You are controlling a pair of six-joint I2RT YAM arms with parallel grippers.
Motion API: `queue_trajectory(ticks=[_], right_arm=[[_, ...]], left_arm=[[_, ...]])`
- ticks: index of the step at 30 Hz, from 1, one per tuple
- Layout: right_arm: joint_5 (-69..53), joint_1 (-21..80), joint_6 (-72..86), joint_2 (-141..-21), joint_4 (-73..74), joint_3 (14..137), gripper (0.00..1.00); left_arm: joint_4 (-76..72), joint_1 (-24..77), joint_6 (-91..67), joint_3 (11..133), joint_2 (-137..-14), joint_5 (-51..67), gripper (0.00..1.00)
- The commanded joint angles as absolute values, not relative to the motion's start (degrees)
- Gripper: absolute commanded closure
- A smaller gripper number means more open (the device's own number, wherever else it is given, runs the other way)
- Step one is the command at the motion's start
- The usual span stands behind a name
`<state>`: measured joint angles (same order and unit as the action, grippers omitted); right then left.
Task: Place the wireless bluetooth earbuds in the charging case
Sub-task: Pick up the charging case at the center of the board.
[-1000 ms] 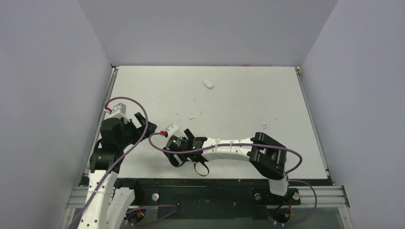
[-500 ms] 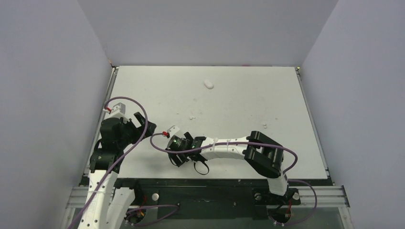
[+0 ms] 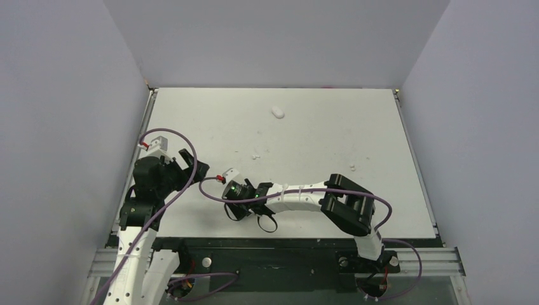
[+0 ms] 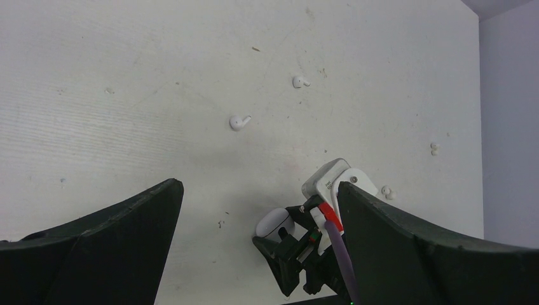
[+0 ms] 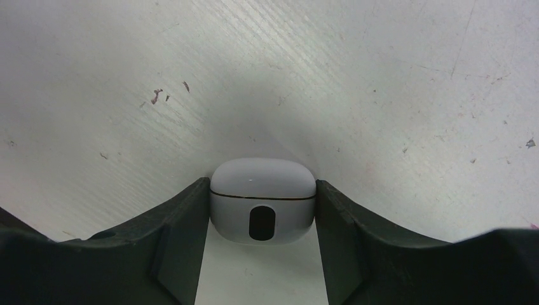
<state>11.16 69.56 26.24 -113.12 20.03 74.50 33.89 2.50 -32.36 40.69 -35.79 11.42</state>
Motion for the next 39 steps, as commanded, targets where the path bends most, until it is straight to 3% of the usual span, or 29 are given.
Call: queue_trajectory(ticks=[1,8,15,17,20,22,31,39], right_arm=[[11.68,69.06,25.94,-112.23,21.89,72.63,0.53],[12.14,69.06,26.04,-109.61,22.57,71.35,0.44],[11.44,69.08,26.11,-108.83,22.76,69.85,0.45],[11.08,69.14,26.13,-108.89,22.75,69.51,0.55],[11.38,69.01,25.73,-107.85,22.75,69.03,0.80],[12.16,69.01,24.75,-106.19,22.65,68.67,0.88],[19.64,69.00,18.28,-90.10,15.77,65.07,0.96],[25.58,70.66,3.59,-72.89,9.10,62.77,1.00]], left_arm=[[31.41,2.46,-32.05,42.02,-35.12,12.14,0.09],[30.43,2.46,-32.09,42.28,-35.36,12.71,0.09],[30.40,2.46,-32.04,42.38,-35.27,12.90,0.09],[30.45,2.46,-32.14,42.44,-35.27,13.04,0.09],[30.69,2.46,-32.17,42.25,-35.03,13.64,0.11],[31.30,2.46,-32.09,42.02,-34.73,14.34,0.13],[32.06,2.55,-30.35,42.83,-35.99,24.87,0.32],[35.03,5.02,-28.59,54.54,-43.81,39.05,0.35]])
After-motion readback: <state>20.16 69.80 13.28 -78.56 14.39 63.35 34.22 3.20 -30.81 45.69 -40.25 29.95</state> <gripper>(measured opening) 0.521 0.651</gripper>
